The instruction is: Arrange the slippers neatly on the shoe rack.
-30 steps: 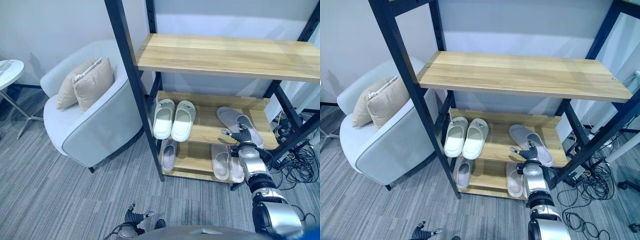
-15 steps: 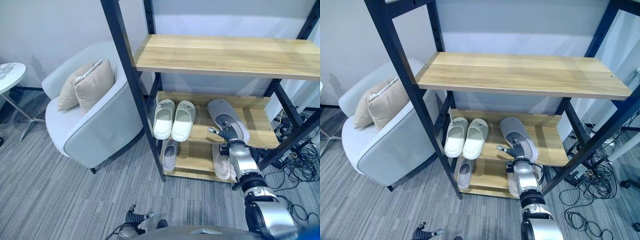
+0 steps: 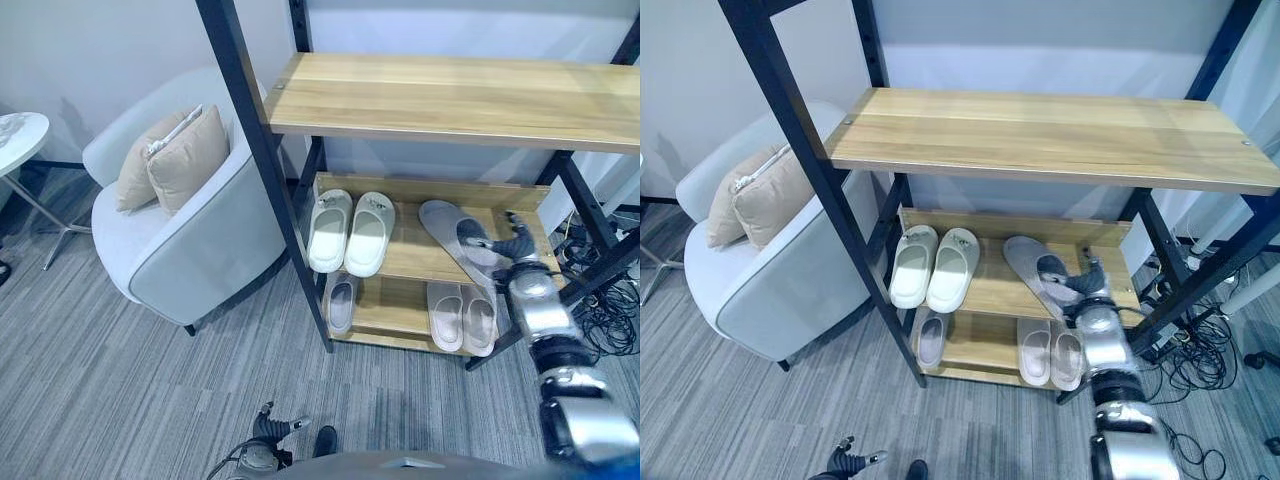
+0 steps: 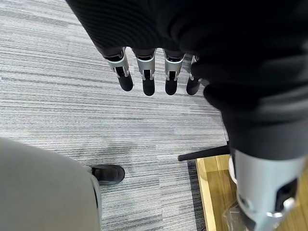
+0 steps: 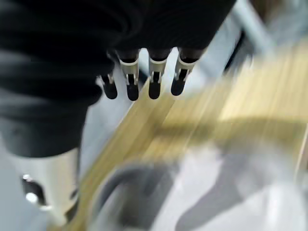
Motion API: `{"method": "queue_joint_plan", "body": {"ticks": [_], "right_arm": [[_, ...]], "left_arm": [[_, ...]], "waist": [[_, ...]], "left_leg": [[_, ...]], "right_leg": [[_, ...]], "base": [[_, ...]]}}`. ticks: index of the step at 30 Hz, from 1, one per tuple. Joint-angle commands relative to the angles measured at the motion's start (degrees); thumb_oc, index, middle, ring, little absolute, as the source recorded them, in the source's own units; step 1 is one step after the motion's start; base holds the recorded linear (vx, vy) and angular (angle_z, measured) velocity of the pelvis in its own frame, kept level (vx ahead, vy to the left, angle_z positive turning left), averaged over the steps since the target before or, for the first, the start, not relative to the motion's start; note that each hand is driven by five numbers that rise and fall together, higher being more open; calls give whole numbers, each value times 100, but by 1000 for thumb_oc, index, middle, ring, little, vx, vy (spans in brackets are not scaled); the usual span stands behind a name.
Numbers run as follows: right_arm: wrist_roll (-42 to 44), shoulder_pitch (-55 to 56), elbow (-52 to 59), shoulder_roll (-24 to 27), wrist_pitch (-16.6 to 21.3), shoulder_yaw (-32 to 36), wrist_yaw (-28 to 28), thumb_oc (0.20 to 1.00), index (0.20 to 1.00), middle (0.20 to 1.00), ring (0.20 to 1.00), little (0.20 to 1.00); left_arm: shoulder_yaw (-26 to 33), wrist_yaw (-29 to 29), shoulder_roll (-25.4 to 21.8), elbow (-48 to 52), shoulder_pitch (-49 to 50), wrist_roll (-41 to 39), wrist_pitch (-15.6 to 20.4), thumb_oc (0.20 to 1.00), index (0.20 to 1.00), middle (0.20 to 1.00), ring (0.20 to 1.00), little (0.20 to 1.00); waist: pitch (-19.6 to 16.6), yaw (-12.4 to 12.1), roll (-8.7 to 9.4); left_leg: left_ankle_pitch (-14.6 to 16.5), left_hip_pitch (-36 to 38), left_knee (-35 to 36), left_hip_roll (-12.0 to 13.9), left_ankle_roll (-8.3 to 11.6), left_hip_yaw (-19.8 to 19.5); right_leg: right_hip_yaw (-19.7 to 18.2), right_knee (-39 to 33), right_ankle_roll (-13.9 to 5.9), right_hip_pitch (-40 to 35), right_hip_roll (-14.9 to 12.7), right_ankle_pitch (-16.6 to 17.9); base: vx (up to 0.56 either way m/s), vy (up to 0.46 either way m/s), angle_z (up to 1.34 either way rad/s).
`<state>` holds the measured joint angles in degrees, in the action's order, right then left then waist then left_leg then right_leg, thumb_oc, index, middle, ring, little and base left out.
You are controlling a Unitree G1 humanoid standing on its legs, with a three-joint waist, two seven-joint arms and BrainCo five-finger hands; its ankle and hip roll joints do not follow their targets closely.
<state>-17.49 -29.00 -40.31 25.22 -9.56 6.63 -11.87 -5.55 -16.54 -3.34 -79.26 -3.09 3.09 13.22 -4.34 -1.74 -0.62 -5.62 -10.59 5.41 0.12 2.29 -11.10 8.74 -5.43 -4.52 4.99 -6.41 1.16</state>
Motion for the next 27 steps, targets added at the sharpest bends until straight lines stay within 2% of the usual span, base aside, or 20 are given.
{"method": "queue_joint_plan", "body": {"ticks": [1, 2, 4, 9, 17, 18, 27], "right_arm": [[-319, -413, -204, -34, 253, 54, -768, 1000, 1000, 1000, 1000, 1000], [-423, -538, -346, 15, 203, -30, -995, 1000, 1000, 1000, 1000, 1000], [-369, -716, -694, 126, 158, -73, -944, 1000, 1000, 1000, 1000, 1000], [-229, -1378, -1799, 237, 413, -684, -862, 1000, 1000, 1000, 1000, 1000], [68, -2128, -2414, 315, 680, -1008, -1151, 1000, 1000, 1000, 1000, 1000], [189, -2270, -2479, 322, 803, -1050, -1222, 1000, 1000, 1000, 1000, 1000], [389, -2754, -2852, 330, 1043, -1326, -1186, 1000, 1000, 1000, 1000, 1000]], "left_arm": [[-405, -75, 184, -1044, 844, 217, -215, 1000, 1000, 1000, 1000, 1000], [-402, -62, 185, -1040, 841, 214, -210, 1000, 1000, 1000, 1000, 1000], [-386, -30, 192, -1017, 837, 203, -195, 1000, 1000, 1000, 1000, 1000], [-432, -39, 217, -1001, 756, 166, -76, 1000, 1000, 1000, 1000, 1000], [-455, 84, 239, -915, 511, 45, 57, 1000, 1000, 1000, 1000, 1000], [-467, 100, 243, -886, 441, 37, 79, 1000, 1000, 1000, 1000, 1000], [-511, 92, 276, -816, 419, -33, 222, 1000, 1000, 1000, 1000, 1000]], "waist": [[-93, -159, 149], [-77, -157, 142], [-43, -149, 133], [137, -167, 84], [480, -164, -22], [577, -167, -53], [815, -220, -93]], "left_leg": [[73, 22, -41, 135, 6, 169], [69, 14, -41, 135, 7, 181], [66, 2, -41, 129, 5, 176], [30, -93, -41, 95, 5, 155], [-85, -334, -41, 47, 6, 142], [-105, -385, -41, 27, 6, 138], [-154, -471, -41, 0, 10, 78]], "right_leg": [[26, 43, -333, -88, -450, 59], [24, 43, -336, -84, -451, 54], [35, 43, -339, -84, -456, 46], [64, 43, -358, -16, -484, 57], [79, 43, -376, 184, -553, 136], [90, 43, -380, 214, -567, 148], [159, 43, -388, 241, -587, 169]], "base": [[0, 0, 0], [0, 0, 0], [0, 0, 0], [-8, 2, 0], [-37, 9, 0], [-37, 27, 0], [0, 2, 1]]}}
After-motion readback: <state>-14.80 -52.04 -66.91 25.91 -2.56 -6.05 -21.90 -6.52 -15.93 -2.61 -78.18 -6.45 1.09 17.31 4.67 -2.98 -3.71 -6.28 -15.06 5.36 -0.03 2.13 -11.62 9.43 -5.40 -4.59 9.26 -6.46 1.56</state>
